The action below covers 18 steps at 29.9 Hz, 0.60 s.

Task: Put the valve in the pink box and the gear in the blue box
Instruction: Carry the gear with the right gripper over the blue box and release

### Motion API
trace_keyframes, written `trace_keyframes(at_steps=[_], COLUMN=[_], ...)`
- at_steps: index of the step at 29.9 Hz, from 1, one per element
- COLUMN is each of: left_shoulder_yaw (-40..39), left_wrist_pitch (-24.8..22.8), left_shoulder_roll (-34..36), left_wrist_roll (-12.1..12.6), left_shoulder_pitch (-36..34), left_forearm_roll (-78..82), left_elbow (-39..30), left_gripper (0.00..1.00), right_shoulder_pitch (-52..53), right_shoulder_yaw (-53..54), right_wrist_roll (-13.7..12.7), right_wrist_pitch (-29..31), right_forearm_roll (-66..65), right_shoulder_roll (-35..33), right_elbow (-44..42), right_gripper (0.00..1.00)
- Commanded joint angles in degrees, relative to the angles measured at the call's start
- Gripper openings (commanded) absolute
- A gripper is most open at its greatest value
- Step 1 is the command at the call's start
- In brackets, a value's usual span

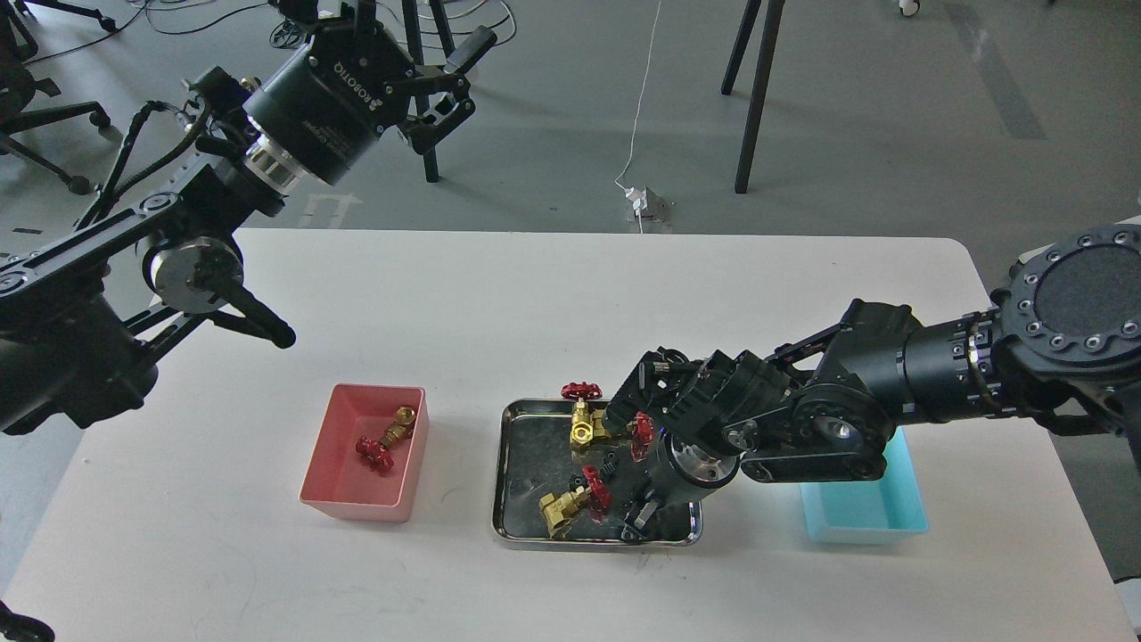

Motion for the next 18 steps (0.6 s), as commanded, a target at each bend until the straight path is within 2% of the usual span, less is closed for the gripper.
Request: trace_keyframes(at_steps=[1, 6, 12, 15, 18], left_shoulder_yaw=[0.0, -0.1, -0.1, -0.1, -0.1], left_wrist_pitch=[0.0, -0.1, 0.0, 0.0, 0.4], left_shoulder_roll=[-0.1, -0.3, -2.3, -3.0, -3.9], left_wrist_roll=[0.0, 0.0, 0.0, 0.0, 0.0], left_shoulder_pitch=[0.1, 0.8, 0.9, 0.9, 0.9], left_forearm_roll=[0.0, 0.0, 0.0, 0.1, 0.1], left_elbow=[0.0, 0.0, 0.0, 0.0, 0.0], left_gripper=[0.98, 0.99, 0.99, 0.99, 0.99], right_shoulder_pitch=[3.5, 10.2, 10.1, 7.7, 4.3], right_shoulder_yaw=[1.7, 2.6, 1.9, 1.6, 1.6], right_wrist_roll=[0.0, 0.0, 0.0, -0.1, -0.4], right_wrist_pitch=[0.3, 0.5, 1.2, 2.2, 2.2], right_forearm_roll=[2.1, 3.3, 2.6, 2.1, 1.8], right_shoulder_roll=[-1.6, -16.6, -36.1, -41.9, -44.1], right_elbow=[3.3, 11.0, 15.9, 18.3, 18.9], right_gripper=[0.04, 0.04, 0.04, 0.05, 0.07])
